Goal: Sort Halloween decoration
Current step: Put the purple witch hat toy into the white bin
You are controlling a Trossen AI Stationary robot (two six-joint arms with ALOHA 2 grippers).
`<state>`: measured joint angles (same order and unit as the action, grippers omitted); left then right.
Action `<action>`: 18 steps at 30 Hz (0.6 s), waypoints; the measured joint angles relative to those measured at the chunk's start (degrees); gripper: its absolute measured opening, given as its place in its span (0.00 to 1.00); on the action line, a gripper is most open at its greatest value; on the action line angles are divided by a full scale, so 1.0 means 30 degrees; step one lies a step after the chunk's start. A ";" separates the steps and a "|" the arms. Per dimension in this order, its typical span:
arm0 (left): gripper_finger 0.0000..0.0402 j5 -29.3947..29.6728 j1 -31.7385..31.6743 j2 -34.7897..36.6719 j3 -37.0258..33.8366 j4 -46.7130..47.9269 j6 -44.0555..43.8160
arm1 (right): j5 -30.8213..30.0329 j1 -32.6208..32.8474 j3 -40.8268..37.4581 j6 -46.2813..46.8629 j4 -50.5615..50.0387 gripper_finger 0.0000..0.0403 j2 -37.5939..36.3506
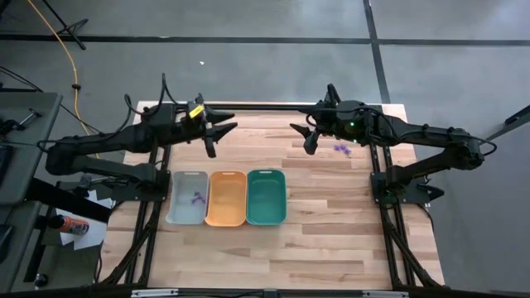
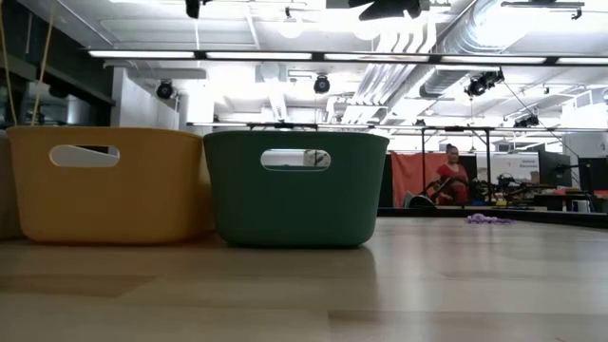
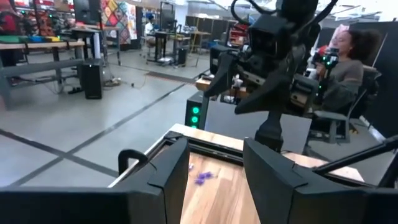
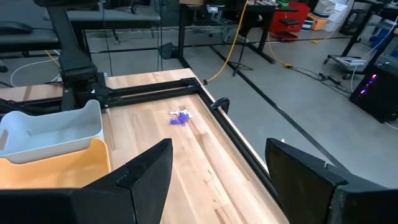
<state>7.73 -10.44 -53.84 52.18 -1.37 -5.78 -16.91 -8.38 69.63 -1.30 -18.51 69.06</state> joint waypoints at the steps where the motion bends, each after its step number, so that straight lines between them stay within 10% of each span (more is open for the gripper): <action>1: 0.35 0.0003 0.0000 -0.0039 0.0003 -0.0102 0.0007 | 0.0000 0.0000 0.0000 0.0000 0.0014 0.63 0.0003; 11: 0.36 0.0083 0.0000 0.0237 0.0007 -0.0102 0.0135 | -0.5286 -0.1594 -0.0098 0.5571 -0.7280 0.63 0.0076; 18: 0.36 0.0093 0.0000 0.0252 0.0007 -0.0079 0.0131 | -0.2114 -0.7767 -0.3892 1.1844 -1.2320 0.63 0.0271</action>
<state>8.01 -10.44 -53.08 52.21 -1.61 -5.39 -23.25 -31.68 57.95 34.23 -55.47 69.88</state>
